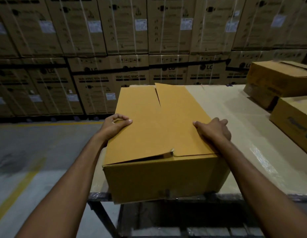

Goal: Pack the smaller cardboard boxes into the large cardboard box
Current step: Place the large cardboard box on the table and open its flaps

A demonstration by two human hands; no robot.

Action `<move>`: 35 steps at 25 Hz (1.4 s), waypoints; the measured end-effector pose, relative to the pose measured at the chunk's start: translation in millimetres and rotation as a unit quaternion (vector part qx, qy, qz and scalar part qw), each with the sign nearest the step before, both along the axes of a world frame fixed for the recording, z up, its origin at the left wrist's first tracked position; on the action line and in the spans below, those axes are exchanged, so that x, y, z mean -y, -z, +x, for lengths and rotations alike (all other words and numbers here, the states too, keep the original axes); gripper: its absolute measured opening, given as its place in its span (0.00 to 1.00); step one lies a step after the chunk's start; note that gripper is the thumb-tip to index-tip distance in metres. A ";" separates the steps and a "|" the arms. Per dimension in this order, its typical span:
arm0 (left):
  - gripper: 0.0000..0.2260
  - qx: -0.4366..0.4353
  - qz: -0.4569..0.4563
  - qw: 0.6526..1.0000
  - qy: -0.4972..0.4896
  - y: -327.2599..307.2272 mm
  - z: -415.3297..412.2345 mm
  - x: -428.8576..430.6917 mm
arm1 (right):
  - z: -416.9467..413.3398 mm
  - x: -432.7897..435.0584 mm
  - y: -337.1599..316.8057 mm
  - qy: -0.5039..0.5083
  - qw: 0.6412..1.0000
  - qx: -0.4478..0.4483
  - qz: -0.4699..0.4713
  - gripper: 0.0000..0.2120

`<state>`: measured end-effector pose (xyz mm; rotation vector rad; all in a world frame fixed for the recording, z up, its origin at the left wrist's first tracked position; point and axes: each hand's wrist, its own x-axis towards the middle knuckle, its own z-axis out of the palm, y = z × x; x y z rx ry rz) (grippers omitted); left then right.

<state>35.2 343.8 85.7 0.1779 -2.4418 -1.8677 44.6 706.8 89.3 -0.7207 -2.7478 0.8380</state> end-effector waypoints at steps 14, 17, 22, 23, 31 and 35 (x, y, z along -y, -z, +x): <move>0.17 0.006 0.017 0.997 0.070 -1.6 -27.5 19.3 | -3.4 16.7 10.2 0.045 0.999 0.006 0.025 0.42; 0.18 -0.009 0.000 0.997 0.081 -6.5 -29.3 14.7 | 1.3 17.6 11.9 0.067 0.997 0.015 0.036 0.41; 0.15 -0.009 -0.053 0.995 0.082 -6.0 -28.2 13.4 | 1.4 15.2 3.5 0.044 0.999 0.012 0.014 0.39; 0.14 -0.007 -0.060 0.995 0.076 -6.8 -27.5 13.0 | 1.4 13.4 2.0 0.041 0.999 0.011 0.009 0.39; 0.13 0.021 -0.071 0.996 0.054 -7.0 -19.9 0.3 | -0.6 -1.5 -0.1 0.016 1.000 0.010 0.015 0.37; 0.11 -0.008 -0.100 0.995 0.024 -11.6 -18.0 -3.5 | 9.3 5.4 -0.7 0.005 0.998 -0.004 0.068 0.34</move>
